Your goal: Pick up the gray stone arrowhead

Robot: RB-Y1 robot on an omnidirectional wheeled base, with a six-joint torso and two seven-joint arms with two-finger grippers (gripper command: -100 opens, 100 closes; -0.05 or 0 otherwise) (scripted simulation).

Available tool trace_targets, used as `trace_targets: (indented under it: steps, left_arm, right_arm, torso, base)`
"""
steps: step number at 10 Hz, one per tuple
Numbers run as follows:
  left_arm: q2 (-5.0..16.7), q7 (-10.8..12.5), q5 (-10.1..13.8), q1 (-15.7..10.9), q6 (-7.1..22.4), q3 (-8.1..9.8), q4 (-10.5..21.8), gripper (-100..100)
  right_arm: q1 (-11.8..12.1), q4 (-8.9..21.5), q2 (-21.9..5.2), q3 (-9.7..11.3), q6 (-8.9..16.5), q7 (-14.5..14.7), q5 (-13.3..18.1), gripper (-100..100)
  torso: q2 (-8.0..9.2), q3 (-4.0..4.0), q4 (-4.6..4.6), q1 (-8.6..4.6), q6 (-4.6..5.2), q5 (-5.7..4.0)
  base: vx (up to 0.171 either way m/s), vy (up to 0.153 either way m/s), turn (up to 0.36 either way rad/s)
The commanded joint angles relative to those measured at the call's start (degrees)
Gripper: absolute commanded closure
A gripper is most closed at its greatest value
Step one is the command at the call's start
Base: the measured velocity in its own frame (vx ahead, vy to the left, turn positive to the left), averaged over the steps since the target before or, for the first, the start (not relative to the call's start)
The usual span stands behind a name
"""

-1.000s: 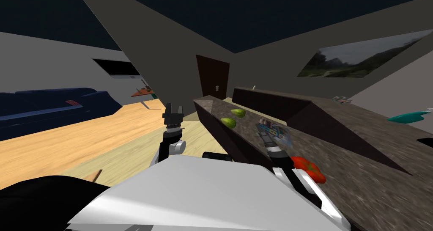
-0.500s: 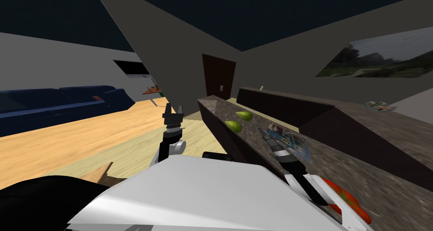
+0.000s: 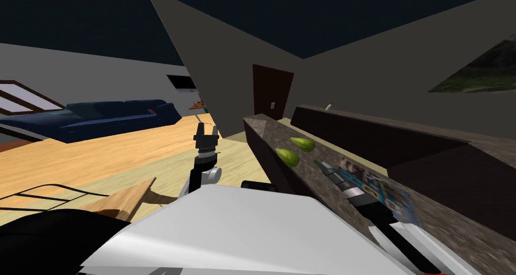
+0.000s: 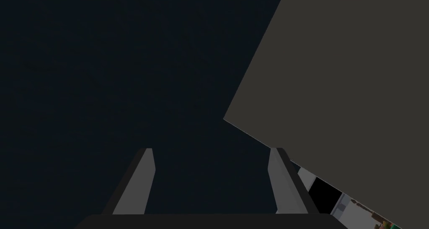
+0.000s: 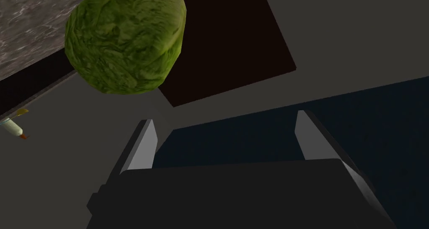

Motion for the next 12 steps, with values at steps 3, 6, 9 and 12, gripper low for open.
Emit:
trace_targets:
  steps: [3, 6, 9, 12]
  left_arm:
    - [0.00, 0.00, 0.00, 0.00, 0.00, 0.00, 0.00, 0]
    - [0.00, 0.00, 0.00, 0.00, 0.00, 0.00, 0.00, 0]
    - [0.00, 0.00, 0.00, 0.01, 0.00, 0.01, 0.00, 0]
    - [0.00, 0.00, 0.00, 0.01, 0.00, 0.01, 0.00, 0]
  right_arm:
    - [1.71, 2.60, -4.56, -0.54, -0.32, 0.89, 2.31, -100]
    - [4.78, 5.80, -9.55, -1.28, -1.03, 1.55, 4.73, -100]
    - [8.13, 8.83, -14.24, -1.42, -1.57, 2.06, 7.03, -100]
    - [11.70, 11.69, -19.18, -1.02, -1.95, 2.43, 9.18, -100]
  torso:
    - [0.10, 0.06, 0.02, -0.01, -0.01, -0.01]
    - [0.09, 0.05, 0.01, -0.02, 0.02, -0.01]
    - [0.22, 0.12, 0.05, -0.01, 0.06, -0.01]
    - [0.30, 0.17, 0.07, -0.01, 0.08, -0.01]
  base:
    - [0.042, 0.010, 0.156]
    - [0.044, 0.006, 0.224]
    - [0.014, 0.006, 0.147]
    - [-0.007, 0.006, 0.180]
